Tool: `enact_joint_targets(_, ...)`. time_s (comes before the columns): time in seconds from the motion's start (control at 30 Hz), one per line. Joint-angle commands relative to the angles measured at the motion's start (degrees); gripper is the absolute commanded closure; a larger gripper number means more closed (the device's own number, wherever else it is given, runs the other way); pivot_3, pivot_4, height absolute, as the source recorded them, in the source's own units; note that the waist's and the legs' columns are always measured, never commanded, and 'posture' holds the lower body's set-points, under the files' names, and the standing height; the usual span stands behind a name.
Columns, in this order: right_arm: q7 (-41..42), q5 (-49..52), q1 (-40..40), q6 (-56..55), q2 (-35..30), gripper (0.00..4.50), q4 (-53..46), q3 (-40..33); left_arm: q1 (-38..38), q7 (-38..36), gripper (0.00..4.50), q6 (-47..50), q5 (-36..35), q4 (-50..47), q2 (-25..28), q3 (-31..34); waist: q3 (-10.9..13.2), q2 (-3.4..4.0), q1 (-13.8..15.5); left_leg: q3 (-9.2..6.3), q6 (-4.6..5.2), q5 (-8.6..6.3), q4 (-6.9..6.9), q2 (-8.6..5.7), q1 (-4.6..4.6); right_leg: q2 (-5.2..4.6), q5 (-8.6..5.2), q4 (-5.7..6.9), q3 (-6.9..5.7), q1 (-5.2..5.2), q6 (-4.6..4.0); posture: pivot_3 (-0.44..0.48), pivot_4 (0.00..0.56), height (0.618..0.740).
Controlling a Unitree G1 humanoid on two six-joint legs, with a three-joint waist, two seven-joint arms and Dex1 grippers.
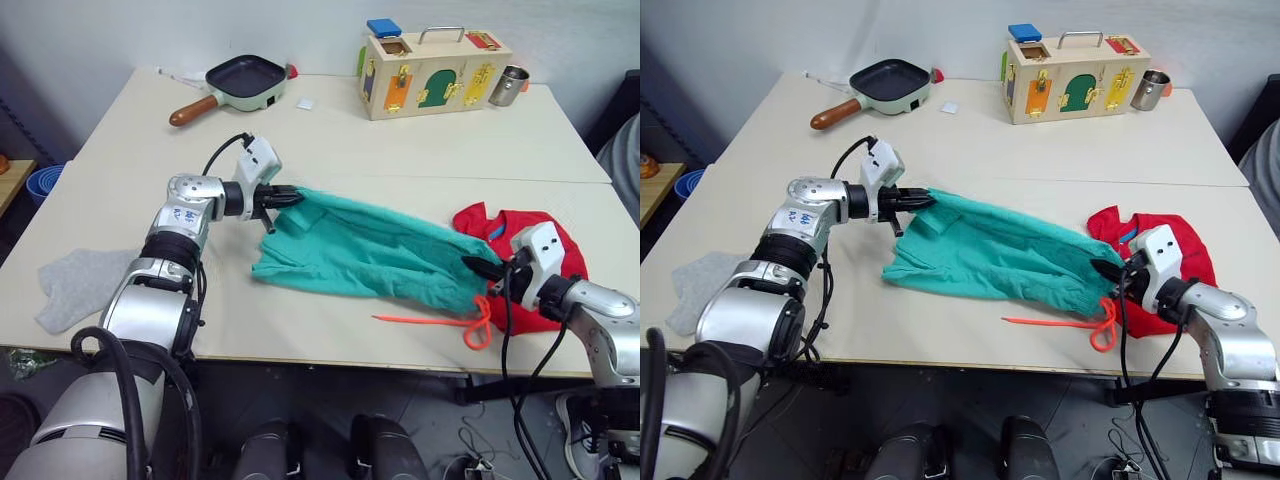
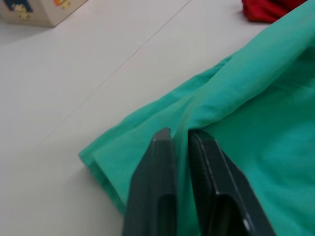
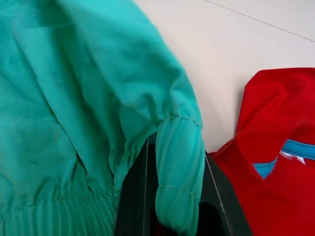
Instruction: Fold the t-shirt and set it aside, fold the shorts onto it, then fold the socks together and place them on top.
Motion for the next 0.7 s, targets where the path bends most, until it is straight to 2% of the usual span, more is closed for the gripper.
enact_joint_targets(0.03,-1.24,-1.71,-0.98,-4.52,-1.12,2.96,-0.42,-2.83,-0.22,3.83,2.91,-4.36,0.29,-0.57,1.32,2.75,0.00,0.00,-0.03,0.00,0.00,0.00,0.00,-0.02,0.00,-0.01,0.00,-0.01,0.01,0.00,0.00,0.000,0.150,0.740)
enact_joint_targets(0.2,3.81,0.89,2.21,-10.59,-4.33,1.32,-1.57,-9.15,2.63,4.17,1.42,-11.46,-0.13,-3.59,5.73,5.55,0.00,0.00,-0.10,0.00,-0.01,-0.01,-0.03,0.00,0.01,0.00,0.00,-0.01,0.01,-0.01,0.00,0.000,0.150,0.740)
enact_joint_targets(0.33,8.56,5.33,5.47,-9.69,-6.22,0.01,-5.26,-13.37,6.66,2.90,0.24,-15.95,-1.23,-7.69,9.46,7.90,0.00,0.00,-0.09,0.00,-0.01,-0.01,-0.04,0.02,0.03,0.02,0.00,-0.02,0.00,0.01,0.00,0.000,0.150,0.740)
enact_joint_targets(0.37,9.21,6.09,5.87,-9.57,-6.41,0.00,-6.50,-13.91,7.98,1.77,0.01,-17.18,-1.75,-9.16,10.11,8.43,0.00,0.00,-0.09,0.00,-0.01,-0.01,-0.02,0.01,0.03,0.01,0.00,-0.02,0.00,0.02,0.00,0.000,0.150,0.740)
enact_joint_targets(0.47,11.08,8.78,7.14,-6.97,-6.68,0.00,-12.54,-13.10,13.44,-7.99,0.01,-19.95,-5.49,-16.49,11.11,8.54,0.00,0.00,-0.11,0.00,-0.01,-0.01,0.00,0.02,0.05,0.00,0.00,0.02,0.06,0.02,0.00,0.000,0.150,0.740)
enact_joint_targets(0.57,12.26,4.05,9.63,-9.07,-5.80,0.00,-20.06,-4.91,21.19,-18.09,0.01,-23.56,-6.71,-26.18,11.79,4.47,-0.02,0.03,-0.11,-0.01,-0.04,-0.02,0.02,0.03,0.07,-0.02,-0.01,0.06,0.20,0.02,-0.03,0.000,0.150,0.740)
enact_joint_targets(0.7,9.97,-4.44,10.48,-13.88,-3.83,0.00,-21.30,3.38,23.50,-16.77,0.01,-23.85,-2.22,-28.26,10.35,0.78,-0.02,0.02,0.28,-0.04,-0.10,-0.05,0.06,0.06,0.10,0.00,-0.04,0.05,0.29,0.08,-0.08,0.000,0.150,0.740)
